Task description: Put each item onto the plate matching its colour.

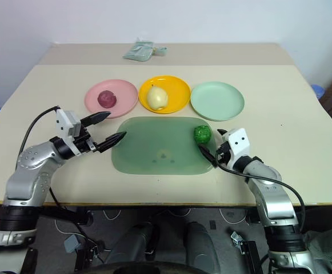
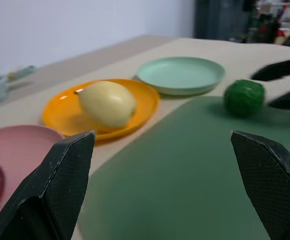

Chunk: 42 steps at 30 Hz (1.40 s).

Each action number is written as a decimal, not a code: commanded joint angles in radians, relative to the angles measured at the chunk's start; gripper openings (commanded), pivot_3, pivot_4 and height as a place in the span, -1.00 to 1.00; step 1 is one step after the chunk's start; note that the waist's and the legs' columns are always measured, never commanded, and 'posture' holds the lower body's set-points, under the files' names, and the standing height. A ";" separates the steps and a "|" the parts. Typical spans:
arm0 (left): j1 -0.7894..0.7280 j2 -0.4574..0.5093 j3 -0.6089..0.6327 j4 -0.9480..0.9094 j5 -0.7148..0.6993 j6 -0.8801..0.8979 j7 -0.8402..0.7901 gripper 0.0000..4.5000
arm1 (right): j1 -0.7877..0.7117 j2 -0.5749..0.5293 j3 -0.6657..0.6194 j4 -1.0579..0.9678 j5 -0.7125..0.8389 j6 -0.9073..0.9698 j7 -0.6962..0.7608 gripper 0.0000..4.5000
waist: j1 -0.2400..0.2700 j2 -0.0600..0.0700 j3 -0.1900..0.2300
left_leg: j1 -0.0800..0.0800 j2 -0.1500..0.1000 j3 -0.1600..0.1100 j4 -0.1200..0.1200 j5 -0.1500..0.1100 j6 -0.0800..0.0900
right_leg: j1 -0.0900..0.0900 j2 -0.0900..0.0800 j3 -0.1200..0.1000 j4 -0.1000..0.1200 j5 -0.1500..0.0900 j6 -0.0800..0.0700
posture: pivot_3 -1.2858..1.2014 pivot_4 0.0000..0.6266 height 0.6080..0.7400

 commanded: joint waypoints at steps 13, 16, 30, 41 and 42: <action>0.040 0.026 0.032 -0.041 -0.017 -0.020 -0.064 1.00 | -0.050 0.032 -0.006 0.050 0.023 -0.020 0.040 0.22 | 0.000 0.001 0.000 | 0.000 0.000 0.000 0.000 0.000 0.000 | 0.000 0.000 0.000 0.000 0.000 0.000 | 0.03 -0.52 1.00; 0.047 0.020 0.020 -0.057 -0.012 -0.018 -0.058 1.00 | -0.056 0.035 -0.014 0.050 0.025 -0.023 0.034 -0.20 | 0.000 0.001 0.000 | 0.000 0.000 0.000 0.000 0.000 0.000 | 0.000 0.000 0.000 0.000 0.000 0.000 | 0.03 -0.52 1.00; 0.006 0.042 -0.018 -0.244 -0.064 0.178 -0.026 1.00 | -0.468 -0.004 -0.045 0.535 -0.019 -0.170 0.075 -0.20 | -0.004 0.003 0.001 | 0.000 0.000 0.000 -0.001 0.000 0.000 | 0.000 0.000 0.000 0.000 0.000 0.000 | 0.03 -0.52 1.00; -0.043 0.027 -0.028 -0.249 -0.047 0.193 0.006 1.00 | -0.829 0.010 -0.022 1.263 -0.179 -0.465 0.029 0.69 | -0.010 0.003 0.002 | 0.000 0.000 0.001 -0.003 0.002 -0.004 | -0.001 0.000 0.001 -0.001 0.000 0.000 | 0.03 -0.52 1.00; -0.043 0.024 -0.027 -0.244 -0.040 0.184 0.012 1.00 | -0.836 0.008 -0.027 1.274 -0.182 -0.478 0.030 0.90 | -0.010 0.003 0.002 | 0.000 0.000 0.001 -0.003 0.003 -0.005 | -0.001 0.000 0.001 -0.001 0.000 0.000 | 0.03 -0.52 1.00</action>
